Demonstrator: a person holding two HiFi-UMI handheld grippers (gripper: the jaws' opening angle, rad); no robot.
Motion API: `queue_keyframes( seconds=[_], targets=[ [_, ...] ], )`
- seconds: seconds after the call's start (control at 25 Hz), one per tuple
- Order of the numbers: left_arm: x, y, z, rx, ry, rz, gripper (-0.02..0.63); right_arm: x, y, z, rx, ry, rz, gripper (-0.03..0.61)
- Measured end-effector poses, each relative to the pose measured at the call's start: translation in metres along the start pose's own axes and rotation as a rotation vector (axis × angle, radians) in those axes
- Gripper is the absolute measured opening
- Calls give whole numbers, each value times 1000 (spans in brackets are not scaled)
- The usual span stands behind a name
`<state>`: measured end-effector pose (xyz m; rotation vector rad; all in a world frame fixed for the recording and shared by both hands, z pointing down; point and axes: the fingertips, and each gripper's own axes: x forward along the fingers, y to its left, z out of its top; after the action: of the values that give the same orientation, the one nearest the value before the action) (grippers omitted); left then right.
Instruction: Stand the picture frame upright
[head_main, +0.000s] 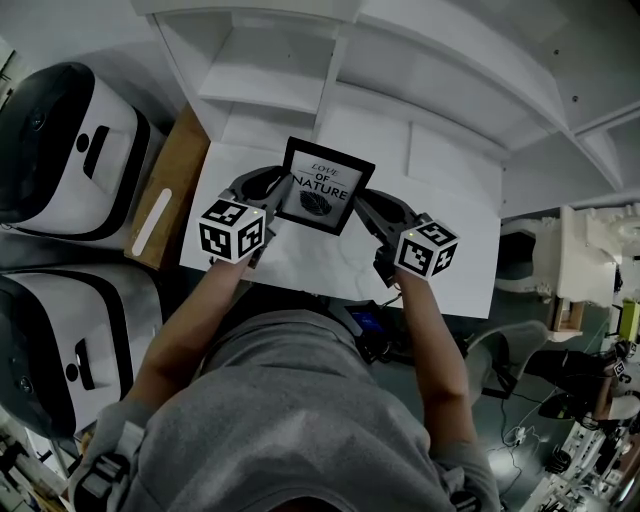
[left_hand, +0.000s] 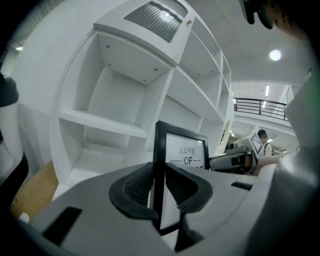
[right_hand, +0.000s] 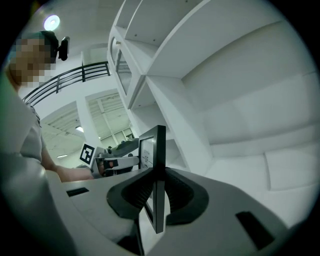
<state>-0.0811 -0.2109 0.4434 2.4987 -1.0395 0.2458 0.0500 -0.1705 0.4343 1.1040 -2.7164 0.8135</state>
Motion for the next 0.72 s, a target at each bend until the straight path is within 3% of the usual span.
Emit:
queue_keyframes(
  seconds=[0.72],
  targets=[
    [-20,-17,63,65,-109,-32,77,-16,27,60,-79,-135,-9,83]
  ],
)
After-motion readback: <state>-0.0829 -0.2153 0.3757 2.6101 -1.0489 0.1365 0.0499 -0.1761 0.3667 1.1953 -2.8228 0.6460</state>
